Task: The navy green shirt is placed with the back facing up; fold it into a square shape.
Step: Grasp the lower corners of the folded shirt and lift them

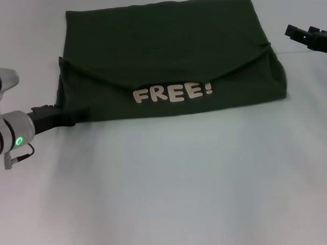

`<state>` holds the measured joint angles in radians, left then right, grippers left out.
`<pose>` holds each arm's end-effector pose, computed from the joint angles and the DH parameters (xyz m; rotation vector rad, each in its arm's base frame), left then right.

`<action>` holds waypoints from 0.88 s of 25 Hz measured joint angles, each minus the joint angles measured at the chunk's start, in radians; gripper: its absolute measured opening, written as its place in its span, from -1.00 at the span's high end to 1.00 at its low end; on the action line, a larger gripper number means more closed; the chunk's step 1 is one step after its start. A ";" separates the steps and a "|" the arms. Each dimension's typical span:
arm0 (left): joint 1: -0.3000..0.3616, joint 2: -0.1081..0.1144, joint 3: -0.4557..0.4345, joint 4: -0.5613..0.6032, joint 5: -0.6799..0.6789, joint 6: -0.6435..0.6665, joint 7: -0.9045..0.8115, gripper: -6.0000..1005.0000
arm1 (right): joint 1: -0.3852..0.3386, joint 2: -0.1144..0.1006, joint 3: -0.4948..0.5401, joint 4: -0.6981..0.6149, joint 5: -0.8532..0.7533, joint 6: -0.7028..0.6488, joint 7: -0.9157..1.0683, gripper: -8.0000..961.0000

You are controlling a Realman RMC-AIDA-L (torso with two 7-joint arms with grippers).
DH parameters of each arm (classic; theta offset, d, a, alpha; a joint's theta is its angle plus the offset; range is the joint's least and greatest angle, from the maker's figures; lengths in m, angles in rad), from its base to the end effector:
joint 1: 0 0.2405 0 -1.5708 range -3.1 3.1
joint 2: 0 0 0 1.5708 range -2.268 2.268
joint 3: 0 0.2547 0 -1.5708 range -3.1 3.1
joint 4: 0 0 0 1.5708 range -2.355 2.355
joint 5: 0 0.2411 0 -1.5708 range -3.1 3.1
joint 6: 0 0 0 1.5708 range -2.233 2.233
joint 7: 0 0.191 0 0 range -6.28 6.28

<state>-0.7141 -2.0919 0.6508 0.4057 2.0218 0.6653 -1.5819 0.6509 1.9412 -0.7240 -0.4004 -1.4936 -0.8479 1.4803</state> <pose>-0.3260 0.4802 -0.0572 -2.0647 -1.0434 -0.3147 0.3161 0.5030 0.0463 -1.8759 1.0160 0.7509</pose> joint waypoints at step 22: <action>-0.017 0.008 0.028 -0.063 0.000 -0.038 -0.008 -0.65 | -0.004 0.001 0.000 0.000 0.001 -0.004 0.005 -0.59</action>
<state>-0.7312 -2.0838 0.6784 0.3427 2.0216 0.6275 -1.5900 0.6467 1.9419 -0.7240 -0.4004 -1.4927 -0.8518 1.4853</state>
